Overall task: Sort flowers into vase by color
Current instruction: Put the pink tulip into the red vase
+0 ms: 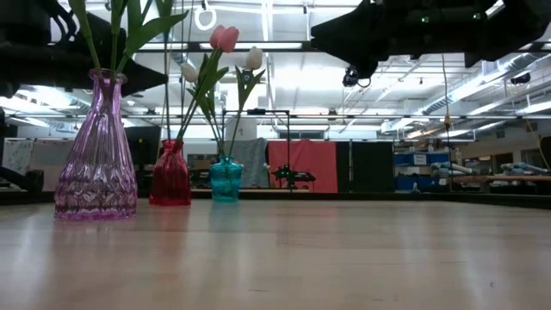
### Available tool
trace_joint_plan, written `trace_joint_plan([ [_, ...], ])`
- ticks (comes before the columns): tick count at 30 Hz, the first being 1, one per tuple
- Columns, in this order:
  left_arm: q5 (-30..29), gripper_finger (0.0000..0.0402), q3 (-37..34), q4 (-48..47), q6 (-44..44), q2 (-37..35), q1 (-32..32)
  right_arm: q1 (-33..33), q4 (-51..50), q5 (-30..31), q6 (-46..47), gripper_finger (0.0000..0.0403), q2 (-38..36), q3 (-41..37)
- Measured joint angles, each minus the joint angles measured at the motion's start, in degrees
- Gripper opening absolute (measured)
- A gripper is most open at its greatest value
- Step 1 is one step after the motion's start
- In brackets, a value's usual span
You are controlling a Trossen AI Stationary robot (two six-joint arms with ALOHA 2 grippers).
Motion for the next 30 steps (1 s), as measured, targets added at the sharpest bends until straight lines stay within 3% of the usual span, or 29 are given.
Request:
trace_joint_plan([
  [12,2.78,0.0,0.0,-2.3,-3.24,8.06,2.04,-0.01,2.04,0.01,0.08,0.0146,2.11,0.02],
  [23,1.4,0.0014,-0.02,-4.41,-5.25,9.96,2.02,-0.08,2.82,1.69,2.51,0.0146,2.11,0.04],
  [27,1.5,0.0039,-0.02,-6.58,-8.87,9.98,2.02,-0.17,2.82,1.7,3.48,0.0146,2.11,0.04],
  [30,2.39,0.0083,-0.02,-6.67,-10.31,9.98,2.01,-0.28,2.96,1.7,4.04,0.0146,2.11,0.04],
])
